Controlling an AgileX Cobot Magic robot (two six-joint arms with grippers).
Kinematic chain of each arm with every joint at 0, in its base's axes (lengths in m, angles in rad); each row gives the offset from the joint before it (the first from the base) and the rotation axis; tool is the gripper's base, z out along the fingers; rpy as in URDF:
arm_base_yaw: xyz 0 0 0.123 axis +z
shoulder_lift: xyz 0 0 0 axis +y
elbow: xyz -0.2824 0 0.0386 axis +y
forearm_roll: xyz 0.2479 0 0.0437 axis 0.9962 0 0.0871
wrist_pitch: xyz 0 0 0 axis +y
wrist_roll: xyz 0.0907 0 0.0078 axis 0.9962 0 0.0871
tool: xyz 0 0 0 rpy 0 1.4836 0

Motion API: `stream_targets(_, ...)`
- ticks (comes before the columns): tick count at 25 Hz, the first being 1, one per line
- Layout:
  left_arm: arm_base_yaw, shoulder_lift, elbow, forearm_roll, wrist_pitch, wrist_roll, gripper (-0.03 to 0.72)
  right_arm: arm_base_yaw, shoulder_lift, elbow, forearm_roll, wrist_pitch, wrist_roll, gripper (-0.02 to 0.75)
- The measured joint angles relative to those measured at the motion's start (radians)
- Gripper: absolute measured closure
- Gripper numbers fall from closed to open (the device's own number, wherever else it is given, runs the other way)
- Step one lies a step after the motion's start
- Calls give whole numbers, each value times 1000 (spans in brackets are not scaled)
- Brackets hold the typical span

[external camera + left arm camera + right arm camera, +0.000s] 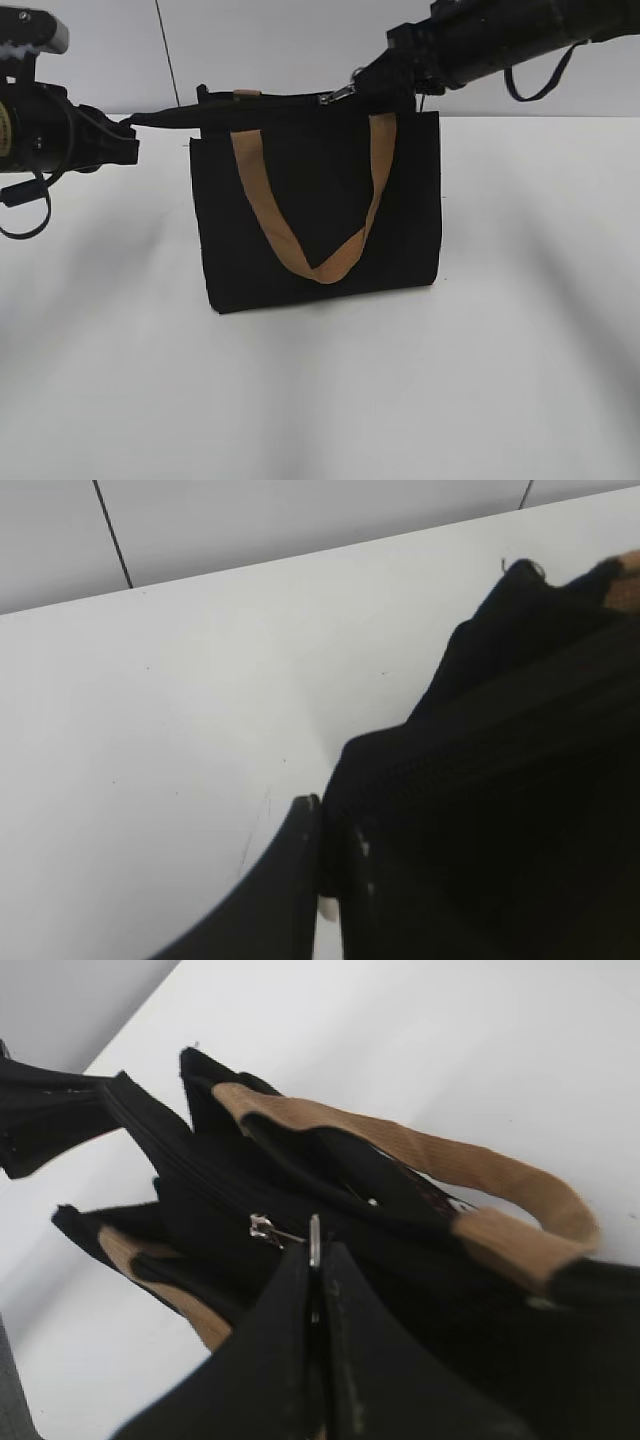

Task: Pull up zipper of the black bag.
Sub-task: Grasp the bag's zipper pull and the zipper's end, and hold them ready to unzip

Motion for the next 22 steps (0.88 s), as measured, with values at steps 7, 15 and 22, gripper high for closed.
stream_targets(7, 0, 0, 0, -2, 5, 0, 678, -94, -49, 0, -139, 41, 82, 753)
stream_targets(15, -4, 0, 0, -47, 10, 0, 636, -95, -60, 0, -147, 99, 81, 673)
stream_targets(22, -79, -30, 1, -91, 161, -65, 225, -95, -95, 0, -204, 228, 94, 230)
